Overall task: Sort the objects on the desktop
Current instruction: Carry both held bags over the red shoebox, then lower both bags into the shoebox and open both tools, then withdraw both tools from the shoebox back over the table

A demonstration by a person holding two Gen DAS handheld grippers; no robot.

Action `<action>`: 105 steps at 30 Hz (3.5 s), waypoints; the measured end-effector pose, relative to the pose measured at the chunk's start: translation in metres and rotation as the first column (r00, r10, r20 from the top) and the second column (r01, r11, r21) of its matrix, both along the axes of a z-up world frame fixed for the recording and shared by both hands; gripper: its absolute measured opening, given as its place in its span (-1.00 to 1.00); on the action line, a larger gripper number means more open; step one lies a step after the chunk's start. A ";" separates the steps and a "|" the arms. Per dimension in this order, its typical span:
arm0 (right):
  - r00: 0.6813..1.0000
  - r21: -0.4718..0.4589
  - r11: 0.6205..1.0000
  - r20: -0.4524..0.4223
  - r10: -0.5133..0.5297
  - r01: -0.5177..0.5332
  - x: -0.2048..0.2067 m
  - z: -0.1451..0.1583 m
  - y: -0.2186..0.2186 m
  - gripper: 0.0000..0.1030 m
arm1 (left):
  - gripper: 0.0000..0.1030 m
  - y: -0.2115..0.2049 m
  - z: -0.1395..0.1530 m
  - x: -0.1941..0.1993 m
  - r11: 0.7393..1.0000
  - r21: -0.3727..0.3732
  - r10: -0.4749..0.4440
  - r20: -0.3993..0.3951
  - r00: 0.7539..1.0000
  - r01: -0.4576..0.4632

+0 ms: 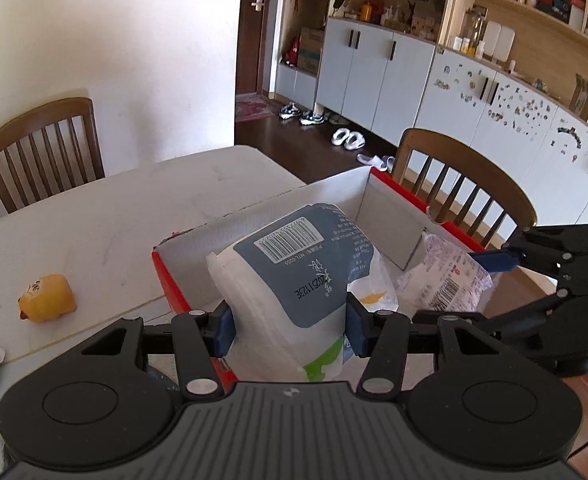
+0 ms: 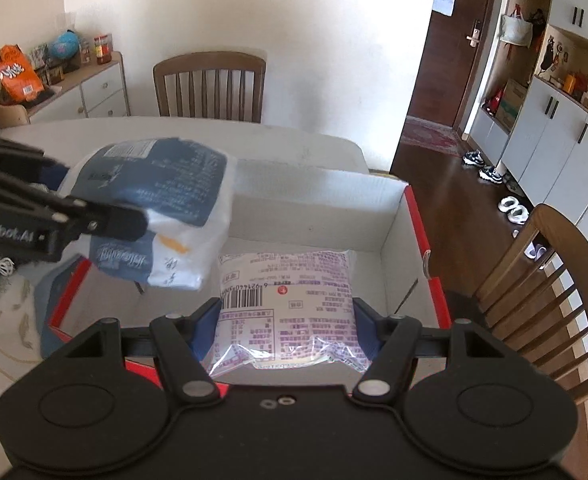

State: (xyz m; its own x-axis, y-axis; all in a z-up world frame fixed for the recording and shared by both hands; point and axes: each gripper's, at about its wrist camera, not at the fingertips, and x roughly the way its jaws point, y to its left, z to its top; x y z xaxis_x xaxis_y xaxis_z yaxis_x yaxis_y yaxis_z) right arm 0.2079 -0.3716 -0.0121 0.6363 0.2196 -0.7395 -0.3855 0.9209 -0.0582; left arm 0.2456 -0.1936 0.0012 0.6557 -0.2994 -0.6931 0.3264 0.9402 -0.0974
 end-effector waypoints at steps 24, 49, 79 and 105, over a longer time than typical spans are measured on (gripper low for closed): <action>0.972 -0.137 0.973 -0.172 0.161 -0.186 0.045 -0.050 0.016 0.31 | 0.02 -0.048 -0.056 0.081 0.981 0.189 -0.009 -0.179 0.984 0.043; 0.955 -0.142 0.968 -0.245 0.167 -0.206 0.072 -0.056 0.028 0.63 | 0.25 -0.067 -0.078 0.099 0.965 0.247 -0.013 -0.280 0.960 0.086; 0.982 -0.015 0.987 -0.105 0.155 -0.157 0.029 0.003 0.002 0.67 | 0.64 -0.032 0.000 0.035 0.996 0.086 0.044 -0.091 0.995 -0.036; 0.991 0.091 0.987 -0.009 0.137 -0.136 -0.020 0.036 0.055 0.67 | 0.64 0.039 0.043 -0.051 0.999 -0.010 0.053 0.017 0.998 -0.053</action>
